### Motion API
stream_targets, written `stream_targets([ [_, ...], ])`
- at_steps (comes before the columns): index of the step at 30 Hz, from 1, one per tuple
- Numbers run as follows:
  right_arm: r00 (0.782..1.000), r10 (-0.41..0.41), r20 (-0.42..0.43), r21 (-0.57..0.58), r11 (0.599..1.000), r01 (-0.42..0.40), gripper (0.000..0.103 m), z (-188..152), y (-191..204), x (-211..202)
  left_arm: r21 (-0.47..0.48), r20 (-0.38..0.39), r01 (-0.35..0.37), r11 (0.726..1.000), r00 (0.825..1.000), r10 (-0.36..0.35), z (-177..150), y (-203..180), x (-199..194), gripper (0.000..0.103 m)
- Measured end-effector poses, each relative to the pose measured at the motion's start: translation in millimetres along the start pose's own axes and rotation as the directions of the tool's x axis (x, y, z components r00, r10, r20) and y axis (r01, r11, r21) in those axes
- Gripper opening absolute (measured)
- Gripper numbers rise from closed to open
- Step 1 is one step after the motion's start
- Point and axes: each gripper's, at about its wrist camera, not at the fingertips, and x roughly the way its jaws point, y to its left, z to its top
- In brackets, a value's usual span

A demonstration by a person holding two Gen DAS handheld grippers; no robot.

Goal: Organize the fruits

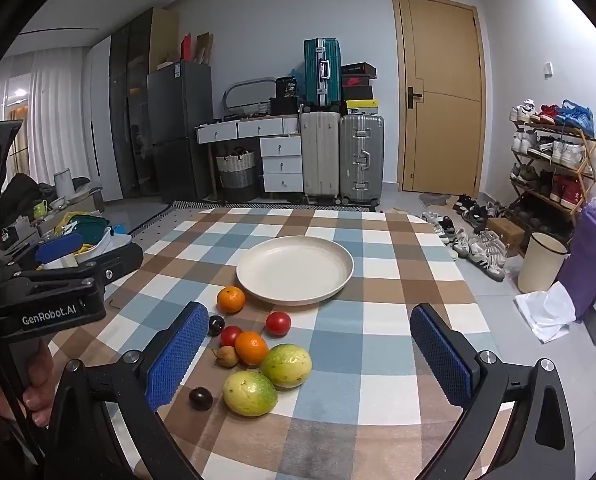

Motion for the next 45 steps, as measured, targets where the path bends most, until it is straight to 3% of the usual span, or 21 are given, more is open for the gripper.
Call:
stream_targets([
  [26, 1.0, -0.002, 0.008, 0.026, 1.0, 0.002, 0.103, -0.7, -6.9, -1.4, -0.004, 0.004, -0.005, 1.0, 1.0, 0.005, -11.3, 3.1, -6.8, 0.102],
  [45, 1.0, 0.016, 0.002, 0.033, 0.999, -0.016, 0.103, -3.8, -7.5, -2.2, -0.016, -0.043, 0.0, 1.0, 0.999, -0.001, -16.3, 2.2, 4.7, 0.102],
])
